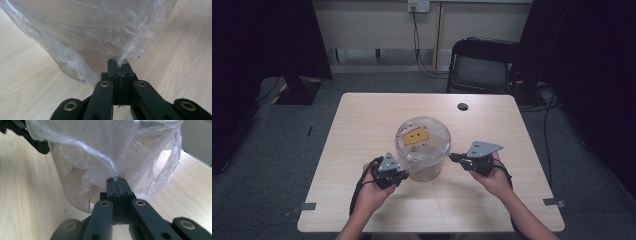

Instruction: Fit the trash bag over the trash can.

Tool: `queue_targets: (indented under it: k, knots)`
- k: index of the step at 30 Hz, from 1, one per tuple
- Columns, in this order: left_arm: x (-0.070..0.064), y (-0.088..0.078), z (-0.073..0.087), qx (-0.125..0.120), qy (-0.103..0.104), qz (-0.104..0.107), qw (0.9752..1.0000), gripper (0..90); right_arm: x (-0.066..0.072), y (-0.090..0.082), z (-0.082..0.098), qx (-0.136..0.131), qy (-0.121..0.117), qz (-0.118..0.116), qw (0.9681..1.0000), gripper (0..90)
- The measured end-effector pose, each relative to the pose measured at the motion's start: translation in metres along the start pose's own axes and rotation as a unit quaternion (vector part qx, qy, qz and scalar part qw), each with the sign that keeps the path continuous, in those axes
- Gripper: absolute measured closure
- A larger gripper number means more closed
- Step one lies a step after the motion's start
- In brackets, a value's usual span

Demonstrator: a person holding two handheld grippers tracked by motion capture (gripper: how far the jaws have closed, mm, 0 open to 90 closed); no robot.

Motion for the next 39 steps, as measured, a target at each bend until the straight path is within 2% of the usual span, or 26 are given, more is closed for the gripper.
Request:
queue_targets:
  k: [1, 2, 3, 4, 5, 6, 7, 9, 11, 12, 13, 15, 18, 20, 23, 24, 26, 28, 30, 33, 35, 37, 39]
  knots:
    - [-0.001, -0.003, -0.003, -0.017, 0.011, -0.003, 0.9998, 85.4, 0.0, -0.002, 0.001, -0.007, 0.01, -0.003, 0.9999, 86.3]
    - [-0.001, -0.008, -0.005, -0.022, 0.01, -0.012, 0.9996, 72.8, 0.0, -0.003, 0.001, -0.009, 0.011, 0.001, 0.9999, 76.3]
    - [0.0, -0.013, -0.006, -0.02, 0.002, -0.006, 0.9998, 67.9, 0.001, -0.005, 0.002, -0.013, 0.013, 0.008, 0.9998, 68.4]
    - [0.001, -0.017, -0.006, -0.01, -0.014, 0.009, 0.9998, 61.2, 0.001, -0.008, 0.002, -0.017, 0.022, 0.003, 0.9996, 63.8]
    - [0.003, -0.023, -0.004, 0.002, -0.038, 0.016, 0.9991, 52.2, 0.001, -0.011, 0.002, -0.016, 0.03, 0.002, 0.9994, 57.0]
    - [0.006, -0.029, -0.002, 0.005, -0.046, 0.018, 0.9988, 48.8, 0.001, -0.015, 0.002, -0.019, 0.034, 0.006, 0.9992, 51.7]
    - [0.01, -0.034, -0.001, 0.008, -0.042, 0.017, 0.9989, 46.1, 0.0, -0.02, 0.001, -0.026, 0.042, 0.008, 0.9987, 47.8]
    - [0.02, -0.046, -0.003, -0.011, -0.064, -0.003, 0.9979, 40.0, -0.002, -0.03, -0.001, -0.051, 0.066, 0.007, 0.9965, 41.1]
    - [0.029, -0.056, -0.011, -0.035, -0.082, -0.01, 0.996, 30.6, -0.008, -0.038, -0.005, -0.076, 0.09, 0.012, 0.993, 37.8]
    - [0.032, -0.06, -0.016, -0.051, -0.093, -0.012, 0.9943, 30.0, -0.011, -0.041, -0.008, -0.087, 0.099, 0.014, 0.9912, 36.7]
    - [0.035, -0.064, -0.021, -0.063, -0.099, -0.012, 0.9931, 28.9, -0.015, -0.044, -0.011, -0.092, 0.1, 0.02, 0.9905, 35.9]
    - [0.041, -0.068, -0.035, -0.091, -0.115, -0.018, 0.989, 28.3, -0.022, -0.046, -0.019, -0.1, 0.104, 0.029, 0.989, 35.6]
    - [0.051, -0.057, -0.053, -0.116, -0.142, -0.021, 0.9827, 30.4, -0.033, -0.039, -0.03, -0.101, 0.117, 0.035, 0.9874, 34.8]
    - [0.061, -0.048, -0.062, -0.121, -0.156, -0.036, 0.9796, 34.6, -0.038, -0.03, -0.036, -0.102, 0.129, 0.031, 0.986, 34.2]
    - [0.071, -0.032, -0.073, -0.107, -0.147, -0.048, 0.9822, 34.8, -0.044, -0.017, -0.049, -0.101, 0.127, 0.028, 0.9864, 32.7]
    - [0.073, -0.026, -0.076, -0.099, -0.142, -0.047, 0.9838, 33.9, -0.045, -0.013, -0.053, -0.101, 0.123, 0.028, 0.9869, 32.6]
    - [0.076, -0.016, -0.08, -0.088, -0.14, -0.049, 0.9851, 33.4, -0.047, -0.005, -0.061, -0.089, 0.115, 0.021, 0.9891, 32.0]
    - [0.079, -0.007, -0.084, -0.075, -0.126, -0.053, 0.9879, 32.6, -0.051, 0.003, -0.069, -0.069, 0.108, 0.021, 0.9916, 31.1]
    - [0.083, 0.001, -0.087, -0.064, -0.122, -0.064, 0.9885, 33.0, -0.055, 0.01, -0.075, -0.054, 0.105, 0.02, 0.9928, 30.9]
    - [0.089, 0.009, -0.091, -0.053, -0.124, -0.075, 0.9881, 33.5, -0.063, 0.019, -0.082, -0.03, 0.108, 0.026, 0.9934, 31.0]
    - [0.092, 0.01, -0.094, -0.066, -0.135, -0.083, 0.9851, 34.4, -0.067, 0.025, -0.086, -0.019, 0.105, 0.031, 0.9938, 31.8]
    - [0.095, 0.013, -0.094, -0.057, -0.124, -0.091, 0.9865, 34.2, -0.07, 0.03, -0.088, -0.009, 0.103, 0.035, 0.994, 31.9]
    - [0.099, 0.015, -0.094, -0.062, -0.14, -0.086, 0.9845, 33.9, -0.074, 0.034, -0.09, -0.016, 0.109, 0.038, 0.9931, 32.3]
Point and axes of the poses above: each handheld gripper's, and its own axes: y roughly forward along the jaws, z roughly out of its underside, x roughly to its left, the point moved 1 cm from there along y, roughly forward along the jaws, and after that the axes turned 7 degrees about -z, right-handed, at the moved point
